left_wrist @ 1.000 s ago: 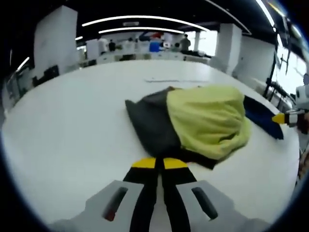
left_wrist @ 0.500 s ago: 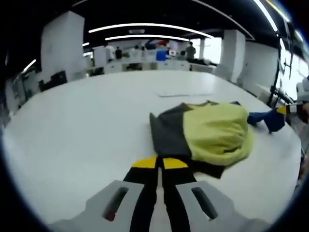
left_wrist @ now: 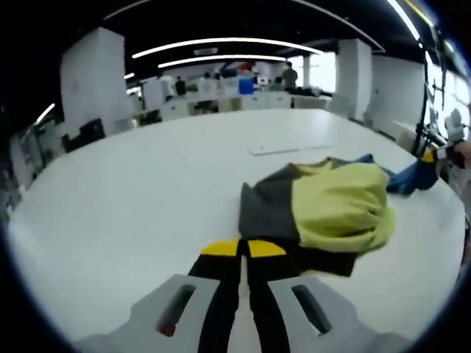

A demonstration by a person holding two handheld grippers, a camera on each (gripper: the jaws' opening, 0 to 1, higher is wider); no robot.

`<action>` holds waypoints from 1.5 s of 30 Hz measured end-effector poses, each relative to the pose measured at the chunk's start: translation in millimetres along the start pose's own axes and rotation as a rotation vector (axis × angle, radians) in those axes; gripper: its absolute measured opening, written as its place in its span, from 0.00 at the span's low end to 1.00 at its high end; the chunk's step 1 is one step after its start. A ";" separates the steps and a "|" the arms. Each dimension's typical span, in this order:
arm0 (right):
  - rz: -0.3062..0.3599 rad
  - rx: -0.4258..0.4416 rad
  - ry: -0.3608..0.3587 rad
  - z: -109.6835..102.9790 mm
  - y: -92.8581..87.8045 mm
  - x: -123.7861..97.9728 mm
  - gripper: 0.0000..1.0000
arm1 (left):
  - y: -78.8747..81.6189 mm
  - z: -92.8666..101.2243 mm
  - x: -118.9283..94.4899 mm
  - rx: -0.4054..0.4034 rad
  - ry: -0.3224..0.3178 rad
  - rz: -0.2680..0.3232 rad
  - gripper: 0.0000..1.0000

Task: Fold the garment on the visible template until the final outline fits inside the template.

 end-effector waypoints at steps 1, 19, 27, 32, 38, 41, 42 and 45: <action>-0.008 0.000 -0.002 2.3 -0.2 2.1 0.00 | 0.3 -1.6 0.3 0.001 0.004 -0.001 0.00; -0.092 -0.018 -0.082 39.3 7.8 21.5 0.00 | -0.6 -20.4 5.3 0.046 0.049 -0.040 0.00; -0.121 -0.035 -0.119 56.1 10.1 17.9 0.00 | 1.8 -25.1 8.1 0.057 0.056 -0.051 0.00; -0.136 -0.019 -0.132 65.4 5.9 14.6 0.00 | 0.3 -28.0 7.3 0.031 0.067 -0.060 0.00; -0.143 -0.008 -0.123 64.5 3.9 16.2 0.00 | -3.2 -26.4 6.4 0.016 0.071 -0.074 0.00; -0.137 -0.022 -0.086 57.2 3.4 18.7 0.00 | -8.4 -23.7 6.4 -0.005 0.076 -0.092 0.00; -0.134 -0.023 -0.084 55.9 3.4 18.7 0.00 | -9.7 -23.1 6.0 -0.005 0.077 -0.091 0.04; -0.115 -0.004 -0.079 52.2 3.7 17.8 0.04 | -13.5 -21.6 4.0 -0.006 0.086 -0.092 0.18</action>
Point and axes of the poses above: the point that each gripper's makers call its tool centre point, and the gripper's own axes: x roughly forward along the fingers, z roughly to its right, y roughly out of its top, the point moved 6 cm from there along -x, roughly backward along the fingers, and after that the axes turned 2 degrees about z, right-handed, at the moved point
